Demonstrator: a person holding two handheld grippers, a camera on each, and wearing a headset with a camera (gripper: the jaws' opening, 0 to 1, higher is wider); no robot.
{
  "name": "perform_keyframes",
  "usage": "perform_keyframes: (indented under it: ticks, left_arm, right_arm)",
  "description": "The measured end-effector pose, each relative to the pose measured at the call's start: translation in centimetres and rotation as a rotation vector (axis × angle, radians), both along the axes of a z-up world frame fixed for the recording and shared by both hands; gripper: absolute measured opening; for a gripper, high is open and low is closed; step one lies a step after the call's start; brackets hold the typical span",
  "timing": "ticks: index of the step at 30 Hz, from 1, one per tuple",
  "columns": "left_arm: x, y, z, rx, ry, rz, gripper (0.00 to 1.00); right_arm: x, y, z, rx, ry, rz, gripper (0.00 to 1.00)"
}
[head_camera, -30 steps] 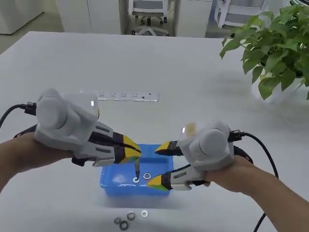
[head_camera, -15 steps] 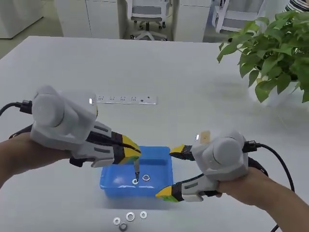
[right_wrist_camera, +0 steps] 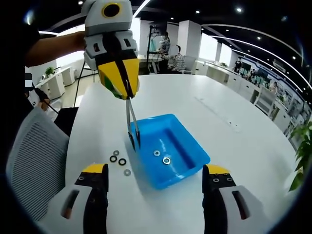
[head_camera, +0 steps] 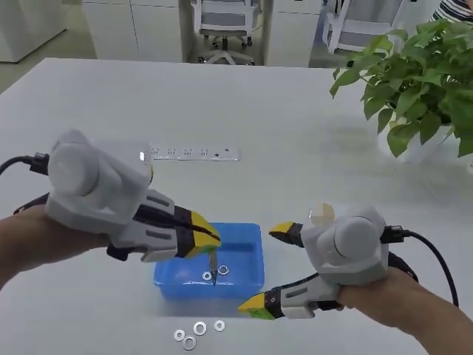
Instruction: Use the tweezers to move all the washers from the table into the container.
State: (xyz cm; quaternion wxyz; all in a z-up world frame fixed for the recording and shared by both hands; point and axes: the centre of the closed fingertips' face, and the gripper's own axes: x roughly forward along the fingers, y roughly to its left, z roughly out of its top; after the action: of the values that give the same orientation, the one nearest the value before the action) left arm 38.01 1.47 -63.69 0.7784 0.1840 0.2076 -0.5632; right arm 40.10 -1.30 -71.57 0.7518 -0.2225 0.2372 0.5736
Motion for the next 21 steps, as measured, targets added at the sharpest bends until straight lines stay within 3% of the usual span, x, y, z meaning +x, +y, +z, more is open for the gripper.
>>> perform_keyframes:
  ticks: [21]
  left_arm:
    - [-2.1, -1.0, -2.3, 0.017, 0.022, -0.052, 0.05]
  right_arm:
    - [-2.0, -0.7, -1.0, 0.026, 0.044, -0.03, 0.99]
